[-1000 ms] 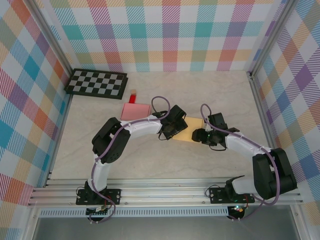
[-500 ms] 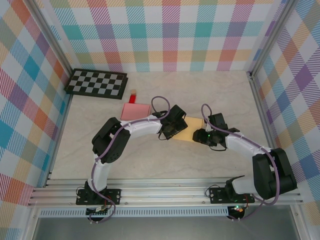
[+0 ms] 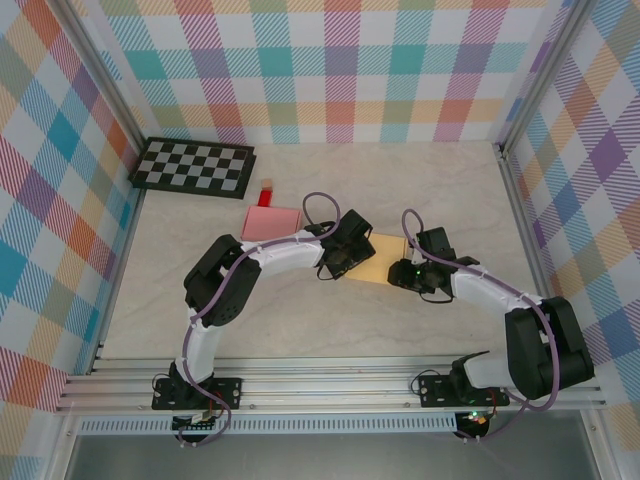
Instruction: Fold the paper box
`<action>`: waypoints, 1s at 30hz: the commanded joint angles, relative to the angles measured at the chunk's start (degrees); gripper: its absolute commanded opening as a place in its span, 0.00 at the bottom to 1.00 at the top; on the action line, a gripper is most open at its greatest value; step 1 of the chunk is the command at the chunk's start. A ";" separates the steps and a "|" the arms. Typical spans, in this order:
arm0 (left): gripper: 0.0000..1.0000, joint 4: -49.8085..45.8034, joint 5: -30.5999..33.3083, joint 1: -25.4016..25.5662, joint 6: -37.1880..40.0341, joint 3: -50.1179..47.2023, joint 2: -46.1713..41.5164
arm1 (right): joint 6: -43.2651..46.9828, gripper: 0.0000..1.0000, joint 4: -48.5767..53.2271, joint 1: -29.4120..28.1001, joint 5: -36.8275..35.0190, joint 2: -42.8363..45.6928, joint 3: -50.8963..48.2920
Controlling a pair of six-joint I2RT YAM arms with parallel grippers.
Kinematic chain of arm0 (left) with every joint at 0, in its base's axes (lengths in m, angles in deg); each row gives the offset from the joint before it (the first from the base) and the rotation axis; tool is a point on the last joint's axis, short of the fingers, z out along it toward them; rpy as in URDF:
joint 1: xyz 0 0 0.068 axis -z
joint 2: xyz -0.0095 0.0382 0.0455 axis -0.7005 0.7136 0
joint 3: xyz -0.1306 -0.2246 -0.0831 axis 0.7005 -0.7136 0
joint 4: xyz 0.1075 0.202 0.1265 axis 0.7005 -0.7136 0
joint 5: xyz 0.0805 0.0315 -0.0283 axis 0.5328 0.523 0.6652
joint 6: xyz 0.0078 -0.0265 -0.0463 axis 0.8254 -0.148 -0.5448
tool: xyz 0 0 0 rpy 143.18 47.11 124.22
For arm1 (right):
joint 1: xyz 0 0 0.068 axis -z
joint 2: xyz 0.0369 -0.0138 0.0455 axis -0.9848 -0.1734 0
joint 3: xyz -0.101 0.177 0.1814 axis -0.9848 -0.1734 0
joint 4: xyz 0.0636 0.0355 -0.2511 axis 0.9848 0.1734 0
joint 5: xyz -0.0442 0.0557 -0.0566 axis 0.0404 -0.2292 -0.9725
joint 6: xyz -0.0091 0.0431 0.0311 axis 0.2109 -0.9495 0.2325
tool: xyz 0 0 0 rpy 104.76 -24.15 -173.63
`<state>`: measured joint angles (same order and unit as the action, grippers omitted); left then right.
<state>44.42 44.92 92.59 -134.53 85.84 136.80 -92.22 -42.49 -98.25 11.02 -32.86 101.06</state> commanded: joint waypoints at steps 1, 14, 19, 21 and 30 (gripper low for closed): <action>0.77 -3.55 0.68 -0.54 0.77 -1.03 2.92 | 1.04 0.39 -0.17 0.05 -0.94 0.73 -1.24; 0.77 -3.68 0.93 -0.59 0.77 -0.82 3.38 | 0.66 0.35 0.50 0.11 -4.57 2.19 -3.58; 0.77 -3.76 1.00 -0.83 0.77 -0.78 3.46 | 0.31 0.35 1.27 0.05 -6.48 2.08 -3.75; 0.77 -3.77 0.99 -0.78 0.77 -0.78 3.48 | 0.23 0.35 1.05 0.05 -6.27 2.09 -3.88; 0.77 -4.03 0.94 -0.85 0.86 -0.81 3.53 | -0.39 0.35 3.68 0.10 -6.47 2.56 -2.64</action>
<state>45.29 44.70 92.43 -134.51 85.84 137.07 -92.07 -43.78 -98.27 6.91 -31.05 98.53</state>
